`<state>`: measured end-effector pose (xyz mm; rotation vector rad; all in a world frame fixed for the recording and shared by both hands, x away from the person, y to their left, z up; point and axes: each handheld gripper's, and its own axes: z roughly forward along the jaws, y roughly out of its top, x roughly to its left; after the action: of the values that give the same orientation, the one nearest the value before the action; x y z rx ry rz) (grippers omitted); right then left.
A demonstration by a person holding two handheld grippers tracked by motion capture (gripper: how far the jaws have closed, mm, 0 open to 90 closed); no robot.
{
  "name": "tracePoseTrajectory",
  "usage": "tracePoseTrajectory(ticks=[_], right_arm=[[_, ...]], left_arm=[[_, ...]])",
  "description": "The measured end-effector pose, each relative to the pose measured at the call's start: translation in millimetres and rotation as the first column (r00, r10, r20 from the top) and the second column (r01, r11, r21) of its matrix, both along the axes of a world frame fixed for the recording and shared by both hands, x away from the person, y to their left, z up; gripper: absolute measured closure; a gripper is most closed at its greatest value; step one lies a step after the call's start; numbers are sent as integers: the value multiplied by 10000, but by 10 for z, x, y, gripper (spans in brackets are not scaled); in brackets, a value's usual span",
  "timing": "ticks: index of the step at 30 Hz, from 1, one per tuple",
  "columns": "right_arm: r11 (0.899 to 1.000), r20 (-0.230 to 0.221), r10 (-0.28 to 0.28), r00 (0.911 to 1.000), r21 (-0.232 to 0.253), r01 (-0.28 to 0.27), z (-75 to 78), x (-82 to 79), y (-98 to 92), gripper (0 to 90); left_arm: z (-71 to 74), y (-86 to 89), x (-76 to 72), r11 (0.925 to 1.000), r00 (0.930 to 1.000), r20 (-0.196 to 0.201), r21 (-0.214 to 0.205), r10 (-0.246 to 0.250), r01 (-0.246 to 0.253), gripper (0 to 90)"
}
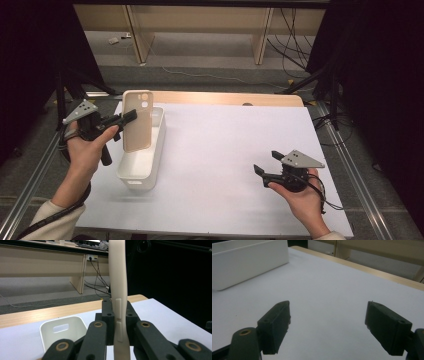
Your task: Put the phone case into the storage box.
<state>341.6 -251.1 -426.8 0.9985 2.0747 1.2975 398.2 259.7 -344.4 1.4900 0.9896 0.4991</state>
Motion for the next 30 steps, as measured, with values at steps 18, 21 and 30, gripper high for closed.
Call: tracePoseTrajectory(ticks=[18, 21, 30], right_arm=[[9999, -300, 29, 9995, 103, -25, -5, -11, 12, 216], [9999, -303, 9, 9995, 140, -4, -5, -13, 12, 216], [10000, -159, -11, 9999, 94, 12, -6, -6, 3, 216]], left_arm=[[-47, 54, 123, 9998, 9999, 122, 208, -64, 61, 832], [-49, 58, 140, 9997, 9998, 150, 223, -88, 85, 832], [-66, 71, 182, 9996, 9998, 179, 270, -59, 54, 832]])
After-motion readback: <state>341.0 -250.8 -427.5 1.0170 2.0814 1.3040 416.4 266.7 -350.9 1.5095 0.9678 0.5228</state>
